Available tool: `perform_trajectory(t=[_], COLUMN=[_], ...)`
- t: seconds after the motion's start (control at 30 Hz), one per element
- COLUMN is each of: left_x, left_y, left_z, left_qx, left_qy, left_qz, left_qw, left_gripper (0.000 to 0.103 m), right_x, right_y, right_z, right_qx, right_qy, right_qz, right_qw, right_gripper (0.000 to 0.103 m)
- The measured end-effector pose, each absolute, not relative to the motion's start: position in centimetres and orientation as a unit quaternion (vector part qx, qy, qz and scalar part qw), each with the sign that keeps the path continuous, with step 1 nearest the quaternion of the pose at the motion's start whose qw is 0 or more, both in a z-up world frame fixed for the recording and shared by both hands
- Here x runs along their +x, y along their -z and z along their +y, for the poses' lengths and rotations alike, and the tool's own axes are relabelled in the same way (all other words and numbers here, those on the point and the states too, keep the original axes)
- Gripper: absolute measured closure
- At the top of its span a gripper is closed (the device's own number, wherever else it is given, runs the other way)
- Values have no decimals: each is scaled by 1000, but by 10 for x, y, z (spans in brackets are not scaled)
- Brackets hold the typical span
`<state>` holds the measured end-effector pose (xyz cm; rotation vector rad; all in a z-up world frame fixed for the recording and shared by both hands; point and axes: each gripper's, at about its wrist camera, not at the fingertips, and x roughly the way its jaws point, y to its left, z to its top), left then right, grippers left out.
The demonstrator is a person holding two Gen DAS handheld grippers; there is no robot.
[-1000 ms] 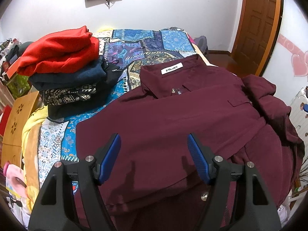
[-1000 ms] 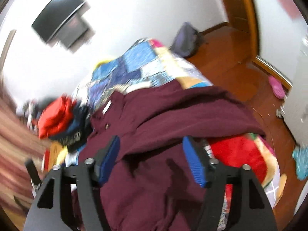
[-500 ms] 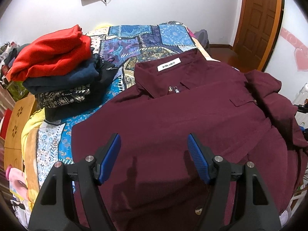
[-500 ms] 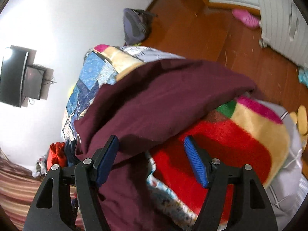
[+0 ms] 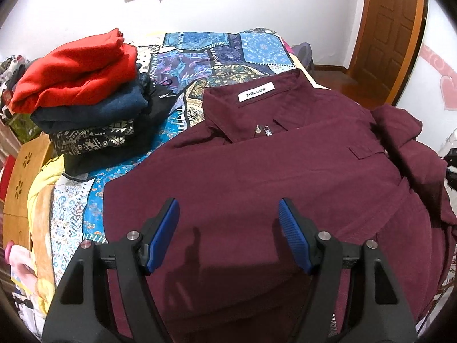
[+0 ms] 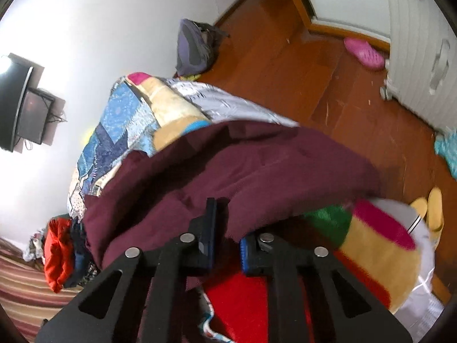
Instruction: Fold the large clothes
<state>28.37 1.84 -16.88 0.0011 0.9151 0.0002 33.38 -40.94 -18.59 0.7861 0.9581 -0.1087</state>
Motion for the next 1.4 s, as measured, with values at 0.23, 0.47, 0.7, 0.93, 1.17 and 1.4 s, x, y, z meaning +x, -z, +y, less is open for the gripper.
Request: perform_trajectory(t=[0.23, 0.47, 0.7, 0.93, 1.17, 1.4], left_x=[275, 255, 226, 203, 209, 230], left_y=[159, 146, 139, 147, 151, 132], left_z=[33, 60, 102, 139, 132, 87], left_qx=[-17, -41, -56, -80, -69, -30], left_qy=[-1, -10, -49, -89, -93, -51], left_qz=[424, 399, 385, 392, 403, 386], left_qw=[906, 916, 920, 912, 908, 921], left_gripper=[32, 32, 32, 32, 32, 32], right_x=[324, 307, 320, 323, 303, 293], right_y=[91, 7, 59, 163, 157, 115], right_z=[-361, -240, -104, -41, -53, -110], right_qx=[293, 179, 68, -53, -67, -26], right_qy=[-27, -188, -291, -276, -305, -264], right_qz=[372, 331, 423, 535, 534, 478], right_qw=[881, 907, 855, 797, 786, 837], right_gripper=[96, 97, 96, 92, 72, 51])
